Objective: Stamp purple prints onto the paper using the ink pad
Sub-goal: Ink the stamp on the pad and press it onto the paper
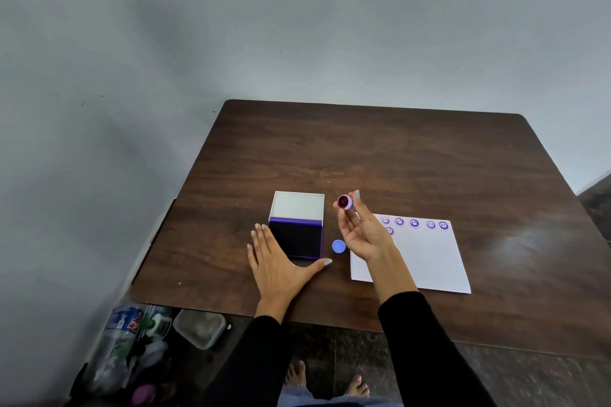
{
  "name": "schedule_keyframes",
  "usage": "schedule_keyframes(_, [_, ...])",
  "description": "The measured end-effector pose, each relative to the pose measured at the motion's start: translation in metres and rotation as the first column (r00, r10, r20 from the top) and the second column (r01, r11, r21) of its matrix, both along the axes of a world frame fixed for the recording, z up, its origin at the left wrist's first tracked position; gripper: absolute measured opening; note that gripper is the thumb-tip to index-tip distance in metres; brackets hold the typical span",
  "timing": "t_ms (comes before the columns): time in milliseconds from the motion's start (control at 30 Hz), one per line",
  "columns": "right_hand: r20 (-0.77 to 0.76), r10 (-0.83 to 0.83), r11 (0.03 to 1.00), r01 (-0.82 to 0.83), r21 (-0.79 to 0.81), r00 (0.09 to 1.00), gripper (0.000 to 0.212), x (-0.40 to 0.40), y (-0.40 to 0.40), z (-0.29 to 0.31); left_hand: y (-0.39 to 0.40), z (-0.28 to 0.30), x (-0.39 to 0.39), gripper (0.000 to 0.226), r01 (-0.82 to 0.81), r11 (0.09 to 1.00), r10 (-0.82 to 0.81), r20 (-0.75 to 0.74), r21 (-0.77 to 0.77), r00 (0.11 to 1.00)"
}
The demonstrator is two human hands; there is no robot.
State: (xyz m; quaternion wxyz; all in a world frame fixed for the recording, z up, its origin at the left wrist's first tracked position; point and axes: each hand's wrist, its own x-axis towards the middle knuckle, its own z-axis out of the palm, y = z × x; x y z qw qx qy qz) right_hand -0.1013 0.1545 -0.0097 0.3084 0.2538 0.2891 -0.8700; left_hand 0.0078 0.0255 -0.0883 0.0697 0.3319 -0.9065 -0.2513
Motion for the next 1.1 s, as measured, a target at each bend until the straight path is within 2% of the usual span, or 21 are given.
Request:
schedule_keyframes(233, [-0.041, 0.050, 0.999, -0.049, 0.014, 0.998, 0.017, 0.000, -0.010, -0.010, 0.001, -0.003, 0.001, 0.156, -0.028, 0.998, 0.030, 0.050, -0.057, 0.998])
schedule_keyframes(333, [-0.126, 0.095, 0.975, -0.067, 0.210, 0.987, 0.021, 0.000, -0.020, -0.016, 0.000, -0.004, 0.001, 0.154, -0.037, 0.998, 0.040, 0.054, -0.056, 0.998])
schedule_keyframes(400, [-0.249, 0.166, 0.872, -0.024, 0.488, 0.954, 0.025, 0.003, -0.028, -0.021, 0.000, -0.006, 0.000, 0.152, -0.045, 0.997, 0.047, 0.031, -0.059, 0.998])
schedule_keyframes(467, [-0.386, 0.368, 0.620, 0.086, 0.780, 0.846, 0.026, 0.008, -0.035, -0.027, 0.001, -0.006, -0.001, 0.150, -0.046, 0.997, 0.047, 0.019, -0.055, 0.999])
schedule_keyframes(500, [-0.431, 0.478, 0.509, 0.159, 0.846, 0.765, 0.025, 0.012, -0.038, -0.029, 0.001, -0.006, -0.001, 0.150, -0.042, 0.998, 0.043, 0.017, -0.055, 0.999])
schedule_keyframes(567, [-0.467, 0.643, 0.403, 0.250, 0.880, 0.607, 0.025, 0.021, -0.046, -0.032, 0.001, -0.006, -0.001, 0.145, -0.034, 0.998, 0.035, 0.013, -0.057, 0.999])
schedule_keyframes(633, [-0.426, 0.775, 0.310, 0.307, 0.900, 0.467, 0.028, 0.028, -0.055, -0.036, -0.001, -0.007, -0.001, 0.136, -0.023, 0.998, 0.024, 0.015, -0.064, 1.000])
schedule_keyframes(733, [-0.339, 0.876, 0.212, 0.357, 0.910, 0.342, 0.029, 0.038, -0.062, -0.045, 0.000, -0.009, -0.001, 0.121, -0.022, 0.997, 0.023, 0.018, -0.067, 1.000])
schedule_keyframes(867, [-0.312, 0.908, 0.181, 0.411, 0.893, 0.280, 0.031, 0.049, -0.059, -0.053, 0.001, -0.011, -0.002, 0.109, -0.033, 0.994, 0.034, 0.015, -0.103, 0.999])
schedule_keyframes(1100, [-0.290, 0.907, 0.156, 0.396, 0.905, 0.306, 0.033, 0.047, -0.062, -0.052, 0.000, -0.015, -0.004, 0.107, -0.033, 0.993, 0.034, 0.009, -0.115, 0.999])
